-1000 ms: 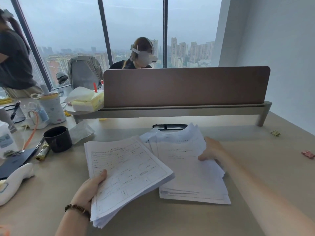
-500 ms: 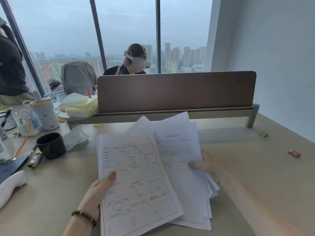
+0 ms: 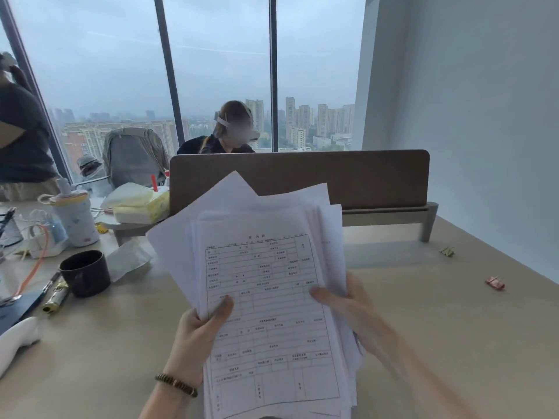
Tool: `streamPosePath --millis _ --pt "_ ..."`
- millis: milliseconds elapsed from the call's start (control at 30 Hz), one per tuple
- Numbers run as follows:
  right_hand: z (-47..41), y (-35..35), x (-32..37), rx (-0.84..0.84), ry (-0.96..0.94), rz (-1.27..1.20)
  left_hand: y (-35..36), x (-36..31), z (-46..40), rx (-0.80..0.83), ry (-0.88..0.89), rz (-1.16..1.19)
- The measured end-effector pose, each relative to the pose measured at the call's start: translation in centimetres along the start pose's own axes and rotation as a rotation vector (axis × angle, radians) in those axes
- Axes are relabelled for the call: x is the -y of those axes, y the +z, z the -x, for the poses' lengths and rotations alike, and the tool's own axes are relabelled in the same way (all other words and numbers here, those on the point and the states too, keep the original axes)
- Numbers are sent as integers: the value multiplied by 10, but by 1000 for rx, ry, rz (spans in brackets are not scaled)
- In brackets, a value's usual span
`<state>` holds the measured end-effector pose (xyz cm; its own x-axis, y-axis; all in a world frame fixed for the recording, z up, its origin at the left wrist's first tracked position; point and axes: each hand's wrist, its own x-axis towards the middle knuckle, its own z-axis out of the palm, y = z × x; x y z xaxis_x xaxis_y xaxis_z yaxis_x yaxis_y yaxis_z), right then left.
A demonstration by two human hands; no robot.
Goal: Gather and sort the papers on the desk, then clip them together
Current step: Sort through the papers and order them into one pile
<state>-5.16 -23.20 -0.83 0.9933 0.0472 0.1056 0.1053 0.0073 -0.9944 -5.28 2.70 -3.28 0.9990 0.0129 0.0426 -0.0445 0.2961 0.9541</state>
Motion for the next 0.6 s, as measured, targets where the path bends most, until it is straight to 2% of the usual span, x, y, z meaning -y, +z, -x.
streamPosePath --millis 133,233,333,500,600 --pt "7 -1 15 -216 -82 51 19 -18 4 -96 329 -301" --pt "14 -2 30 -262 -126 -24 27 -28 4 -107 502 -341" --pt "19 -2 37 -289 -136 -36 34 -34 10 -156 545 -268" --pt "27 -3 35 -286 -98 -33 43 -34 24 -276 490 -174" --pt "31 -1 27 -254 -66 -41 37 -30 24 -251 507 -202"
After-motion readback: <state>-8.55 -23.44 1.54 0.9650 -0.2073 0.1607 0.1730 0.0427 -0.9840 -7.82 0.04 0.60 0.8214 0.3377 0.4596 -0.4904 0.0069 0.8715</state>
